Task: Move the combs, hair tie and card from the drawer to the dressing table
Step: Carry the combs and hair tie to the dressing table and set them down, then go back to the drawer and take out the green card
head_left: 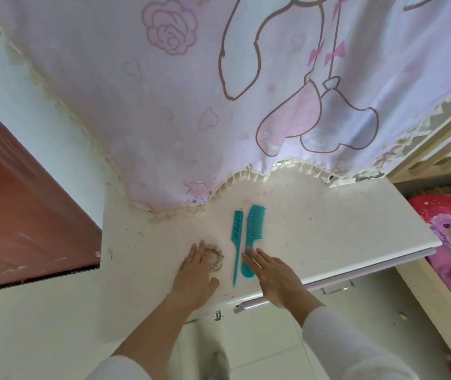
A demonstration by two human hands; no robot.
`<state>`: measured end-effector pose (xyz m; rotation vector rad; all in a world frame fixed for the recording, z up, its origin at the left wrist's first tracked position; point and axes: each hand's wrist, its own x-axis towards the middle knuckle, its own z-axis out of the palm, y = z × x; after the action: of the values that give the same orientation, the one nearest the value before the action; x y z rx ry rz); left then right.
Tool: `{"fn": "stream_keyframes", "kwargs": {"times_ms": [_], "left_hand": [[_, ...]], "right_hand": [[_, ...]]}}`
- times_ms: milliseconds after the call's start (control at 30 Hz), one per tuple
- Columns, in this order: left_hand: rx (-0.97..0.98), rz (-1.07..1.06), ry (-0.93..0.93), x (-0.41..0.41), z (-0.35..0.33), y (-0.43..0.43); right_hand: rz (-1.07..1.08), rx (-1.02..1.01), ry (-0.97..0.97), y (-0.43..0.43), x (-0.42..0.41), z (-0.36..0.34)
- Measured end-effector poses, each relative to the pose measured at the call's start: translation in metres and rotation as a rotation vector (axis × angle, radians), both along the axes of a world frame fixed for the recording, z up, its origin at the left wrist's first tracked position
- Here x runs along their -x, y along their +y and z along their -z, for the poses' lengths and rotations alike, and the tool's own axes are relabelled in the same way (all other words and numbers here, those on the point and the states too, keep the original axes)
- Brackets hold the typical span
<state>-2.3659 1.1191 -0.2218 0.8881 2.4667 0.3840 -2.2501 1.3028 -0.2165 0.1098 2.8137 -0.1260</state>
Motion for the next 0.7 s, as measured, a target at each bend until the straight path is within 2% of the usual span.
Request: {"fn": "stream_keyframes", "kwargs": {"times_ms": [100, 233, 400, 533, 700], "left_hand": [[-0.064, 0.014, 0.023, -0.001, -0.017, -0.005], [-0.168, 0.059, 0.101, -0.015, -0.045, -0.004], [-0.272, 0.371, 0.186, -0.087, -0.085, 0.004], [-0.357, 0.581, 0.099, -0.179, -0.117, 0.004], [-0.425, 0.911, 0.094, -0.305, -0.144, 0.001]], "right_hand": [[0.112, 0.002, 0.044, -0.016, -0.004, -0.018], [0.380, 0.069, 0.158, -0.047, -0.032, -0.046], [0.796, 0.143, 0.322, -0.100, -0.133, -0.093], [1.024, 0.098, 0.377, -0.139, -0.234, -0.128], [1.342, 0.044, 0.488, -0.195, -0.373, -0.154]]}}
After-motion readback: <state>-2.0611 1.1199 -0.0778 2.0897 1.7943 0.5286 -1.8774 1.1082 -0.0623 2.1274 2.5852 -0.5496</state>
